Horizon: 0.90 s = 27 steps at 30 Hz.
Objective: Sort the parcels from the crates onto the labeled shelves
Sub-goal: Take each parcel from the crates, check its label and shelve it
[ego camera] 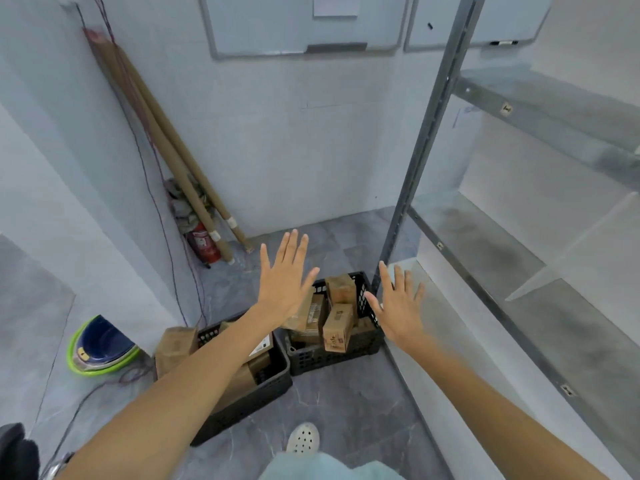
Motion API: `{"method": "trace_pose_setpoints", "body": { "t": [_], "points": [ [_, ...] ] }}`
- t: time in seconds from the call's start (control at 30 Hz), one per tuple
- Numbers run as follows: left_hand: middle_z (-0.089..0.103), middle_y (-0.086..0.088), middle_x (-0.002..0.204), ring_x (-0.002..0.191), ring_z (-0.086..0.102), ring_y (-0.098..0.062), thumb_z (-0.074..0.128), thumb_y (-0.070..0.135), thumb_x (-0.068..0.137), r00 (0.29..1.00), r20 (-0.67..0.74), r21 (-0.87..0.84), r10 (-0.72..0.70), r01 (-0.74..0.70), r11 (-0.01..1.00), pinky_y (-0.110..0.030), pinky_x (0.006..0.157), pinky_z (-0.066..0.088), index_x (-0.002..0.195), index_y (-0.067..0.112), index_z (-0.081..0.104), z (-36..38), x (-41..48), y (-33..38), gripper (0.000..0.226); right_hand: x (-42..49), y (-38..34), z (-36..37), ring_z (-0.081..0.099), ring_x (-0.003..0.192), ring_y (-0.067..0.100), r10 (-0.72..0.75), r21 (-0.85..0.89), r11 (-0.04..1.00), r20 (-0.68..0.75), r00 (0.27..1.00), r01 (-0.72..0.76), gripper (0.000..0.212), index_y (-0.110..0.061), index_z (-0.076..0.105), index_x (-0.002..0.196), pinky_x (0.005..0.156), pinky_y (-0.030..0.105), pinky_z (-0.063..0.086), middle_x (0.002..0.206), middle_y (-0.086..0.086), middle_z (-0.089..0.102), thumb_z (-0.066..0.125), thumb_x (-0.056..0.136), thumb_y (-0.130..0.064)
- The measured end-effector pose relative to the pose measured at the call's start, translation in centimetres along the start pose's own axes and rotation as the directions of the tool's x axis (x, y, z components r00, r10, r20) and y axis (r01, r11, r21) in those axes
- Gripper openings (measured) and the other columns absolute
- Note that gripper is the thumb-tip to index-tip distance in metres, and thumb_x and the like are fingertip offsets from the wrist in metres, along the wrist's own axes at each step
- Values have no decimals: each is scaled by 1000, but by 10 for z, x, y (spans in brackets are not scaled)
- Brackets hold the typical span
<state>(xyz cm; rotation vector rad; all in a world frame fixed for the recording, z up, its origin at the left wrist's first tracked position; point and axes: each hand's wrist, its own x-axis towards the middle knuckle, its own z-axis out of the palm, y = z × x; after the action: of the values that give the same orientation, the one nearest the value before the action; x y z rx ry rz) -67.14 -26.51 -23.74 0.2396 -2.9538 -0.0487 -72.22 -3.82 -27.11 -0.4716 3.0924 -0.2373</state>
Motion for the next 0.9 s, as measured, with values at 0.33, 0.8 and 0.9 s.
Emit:
{"method": "trace_pose_setpoints", "body": {
  "t": [0.33,0.8,0.9],
  "points": [
    [-9,-1,159,146,-12,-15,17,51,99,978,201,-163,56,-23,986,-48,116,-6,151,20,-5,67,100,-25,64,103,6,40,7,146,32,90,12,996,145,985,-93,68,-22,2,152,114,56,12,158,12,12,27,97,-53],
    [14,-14,156,145,8,-28,32,23,99,811,584,-239,28,140,961,-38,118,10,147,4,18,305,143,-9,54,170,52,268,37,134,28,164,208,933,477,864,-292,59,-11,30,145,105,42,36,147,10,38,36,98,-47],
    [37,-19,143,134,34,-34,39,14,95,756,655,-341,5,289,894,-41,109,30,139,5,35,378,146,-1,45,186,64,335,44,128,28,164,275,891,546,822,-361,51,-8,41,136,103,39,39,139,11,47,40,98,-42]
  ]
}}
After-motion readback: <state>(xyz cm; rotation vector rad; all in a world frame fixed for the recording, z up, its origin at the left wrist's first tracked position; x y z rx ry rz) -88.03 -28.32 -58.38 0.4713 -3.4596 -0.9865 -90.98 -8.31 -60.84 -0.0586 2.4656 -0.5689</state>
